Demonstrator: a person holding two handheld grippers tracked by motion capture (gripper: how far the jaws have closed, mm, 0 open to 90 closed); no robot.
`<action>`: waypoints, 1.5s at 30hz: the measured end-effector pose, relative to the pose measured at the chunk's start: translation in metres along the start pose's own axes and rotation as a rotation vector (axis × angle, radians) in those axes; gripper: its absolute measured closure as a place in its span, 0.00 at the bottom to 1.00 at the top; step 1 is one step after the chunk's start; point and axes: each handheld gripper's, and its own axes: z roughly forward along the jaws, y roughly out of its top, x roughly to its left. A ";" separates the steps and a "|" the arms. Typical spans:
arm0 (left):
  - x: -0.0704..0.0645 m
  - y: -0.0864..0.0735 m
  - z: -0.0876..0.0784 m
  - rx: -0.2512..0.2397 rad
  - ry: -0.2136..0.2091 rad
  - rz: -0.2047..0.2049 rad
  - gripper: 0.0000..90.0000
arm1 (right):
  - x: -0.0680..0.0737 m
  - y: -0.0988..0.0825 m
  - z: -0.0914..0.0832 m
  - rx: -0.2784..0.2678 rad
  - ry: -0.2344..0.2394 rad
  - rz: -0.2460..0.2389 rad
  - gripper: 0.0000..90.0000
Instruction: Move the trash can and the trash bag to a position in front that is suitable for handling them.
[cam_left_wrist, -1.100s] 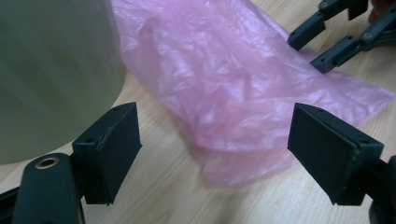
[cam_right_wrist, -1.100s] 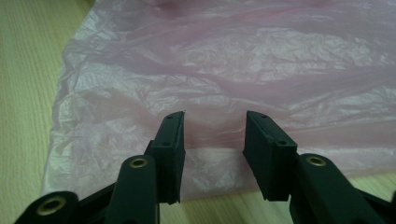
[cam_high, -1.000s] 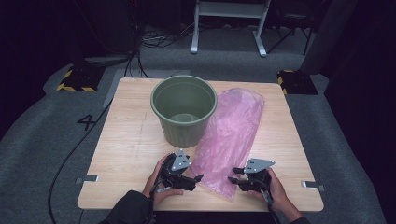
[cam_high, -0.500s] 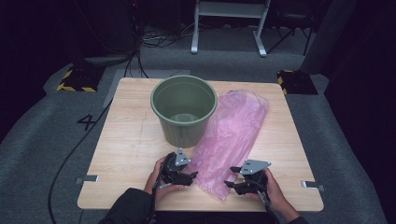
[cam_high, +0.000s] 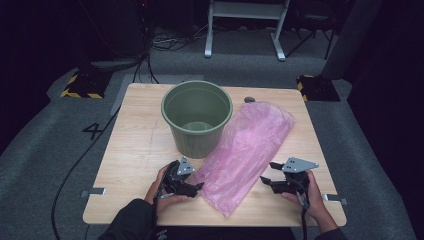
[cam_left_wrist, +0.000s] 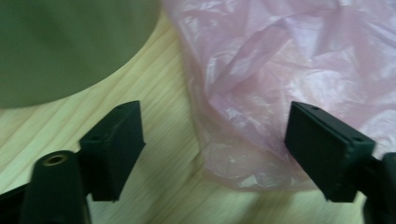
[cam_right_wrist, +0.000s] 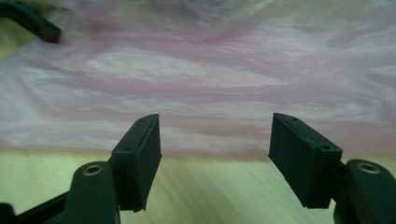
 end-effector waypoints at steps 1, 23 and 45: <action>0.000 0.000 0.000 0.000 0.000 0.000 0.19 | 0.000 0.000 0.000 0.000 0.000 0.000 0.38; 0.049 -0.028 -0.028 0.003 0.090 -0.090 0.16 | -0.059 -0.011 0.009 0.047 -0.124 0.095 0.39; 0.053 -0.027 -0.039 -0.016 0.110 -0.085 0.18 | -0.063 -0.040 0.003 0.097 -0.096 0.148 0.42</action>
